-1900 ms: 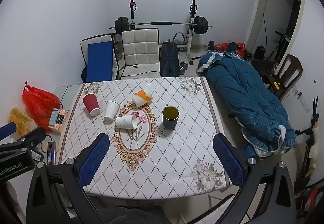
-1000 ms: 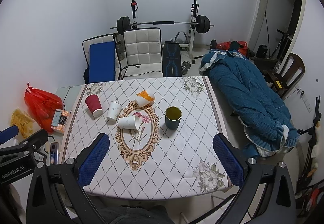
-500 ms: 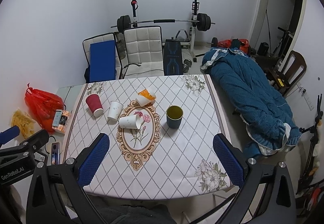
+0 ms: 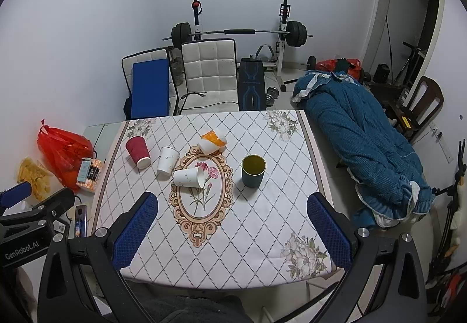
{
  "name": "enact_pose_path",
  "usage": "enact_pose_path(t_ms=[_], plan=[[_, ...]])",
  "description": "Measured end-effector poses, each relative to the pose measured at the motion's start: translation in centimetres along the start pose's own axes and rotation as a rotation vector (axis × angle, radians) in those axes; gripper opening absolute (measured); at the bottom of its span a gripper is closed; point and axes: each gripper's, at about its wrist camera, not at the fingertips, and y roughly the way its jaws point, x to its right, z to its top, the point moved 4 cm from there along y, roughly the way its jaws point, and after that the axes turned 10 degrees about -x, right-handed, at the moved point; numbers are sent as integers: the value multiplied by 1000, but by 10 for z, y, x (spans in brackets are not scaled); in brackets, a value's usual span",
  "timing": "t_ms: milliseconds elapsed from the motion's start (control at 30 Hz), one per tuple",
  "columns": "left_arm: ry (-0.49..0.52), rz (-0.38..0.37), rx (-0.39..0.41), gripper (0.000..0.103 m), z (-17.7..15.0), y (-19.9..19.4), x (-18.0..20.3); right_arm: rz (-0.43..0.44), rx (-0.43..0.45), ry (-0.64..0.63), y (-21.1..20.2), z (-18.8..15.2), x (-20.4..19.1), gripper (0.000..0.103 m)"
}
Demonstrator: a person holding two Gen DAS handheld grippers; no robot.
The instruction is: Flip cup upside down
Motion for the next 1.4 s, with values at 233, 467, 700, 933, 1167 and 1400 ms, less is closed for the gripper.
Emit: enact_pose_path(t_ms=[233,467,700,933,1167,1400], plan=[[-2,-3,2,103,3,-1,-3,-3,1,-1,0,2,-1,103],[2,-5,-4,103,3,-1,-4,-1,-4,5,0,2,-1,103],[4,-3,-8,103,2,-2,-4,2,-8,10,0,1,-1,103],[-3,-1,-15,103,-2,2,-8,8,-15,11,0,-6,-2,103],[-1,-1,-29,103,-2,12,-10,12,-22,12,5,-8,-2,103],[6,52,-92,103,-3,67,-9,-34,-103,6,51,-13,3,103]])
